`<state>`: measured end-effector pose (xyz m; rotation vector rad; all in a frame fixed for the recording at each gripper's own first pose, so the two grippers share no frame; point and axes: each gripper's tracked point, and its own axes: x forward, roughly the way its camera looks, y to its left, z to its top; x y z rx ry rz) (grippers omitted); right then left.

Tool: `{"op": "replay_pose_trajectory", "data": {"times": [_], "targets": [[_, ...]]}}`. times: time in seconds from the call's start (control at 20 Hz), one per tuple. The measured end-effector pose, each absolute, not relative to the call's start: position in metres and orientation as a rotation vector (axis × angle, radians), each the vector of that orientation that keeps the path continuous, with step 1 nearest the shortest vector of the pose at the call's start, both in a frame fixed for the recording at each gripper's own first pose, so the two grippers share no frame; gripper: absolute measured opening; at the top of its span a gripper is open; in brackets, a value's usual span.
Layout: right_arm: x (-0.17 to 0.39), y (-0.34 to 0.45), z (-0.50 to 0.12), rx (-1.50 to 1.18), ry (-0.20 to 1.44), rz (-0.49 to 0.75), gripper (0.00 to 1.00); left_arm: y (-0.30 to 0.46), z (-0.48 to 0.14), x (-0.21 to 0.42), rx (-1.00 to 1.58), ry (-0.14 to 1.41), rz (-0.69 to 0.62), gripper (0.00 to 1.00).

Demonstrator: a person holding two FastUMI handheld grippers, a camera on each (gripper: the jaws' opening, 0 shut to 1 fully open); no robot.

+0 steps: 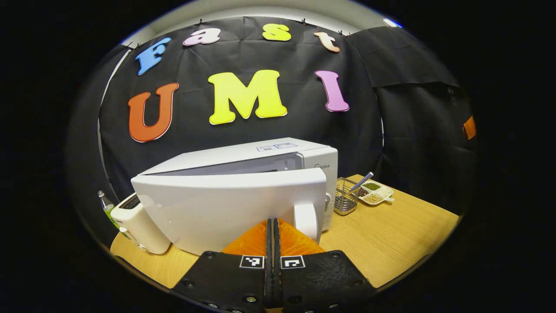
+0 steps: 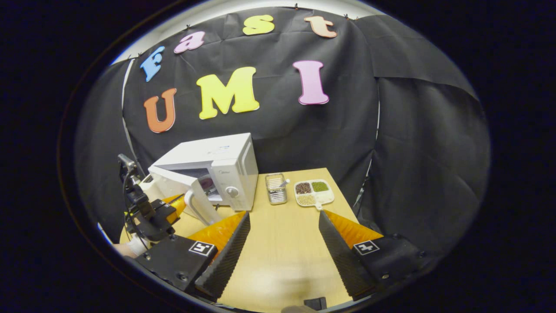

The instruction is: Open the microwave oven with the left hand, put the food in, and close the microwave oven.

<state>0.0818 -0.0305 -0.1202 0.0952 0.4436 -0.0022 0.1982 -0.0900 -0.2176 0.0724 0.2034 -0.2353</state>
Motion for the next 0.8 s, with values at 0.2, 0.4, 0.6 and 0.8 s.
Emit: {"op": "replay_pose_trajectory", "data": {"times": [0.2, 0.4, 0.6, 0.8], "targets": [[0.087, -0.038, -0.116, 0.073, 0.43, 0.009, 1.0, -0.099, -0.218, 0.22, 0.058, 0.197, -0.217, 0.0], [0.089, -0.044, -0.121, 0.05, 0.448, 0.017, 1.0, -0.105, -0.218, 0.241, 0.05, 0.188, -0.205, 0.0], [0.092, -0.051, -0.122, 0.035, 0.45, 0.017, 1.0, -0.107, -0.217, 0.259, 0.047, 0.192, -0.181, 0.0], [0.092, -0.056, -0.121, 0.04, 0.452, 0.011, 1.0, -0.109, -0.216, 0.262, 0.028, 0.182, -0.164, 0.0]]}}
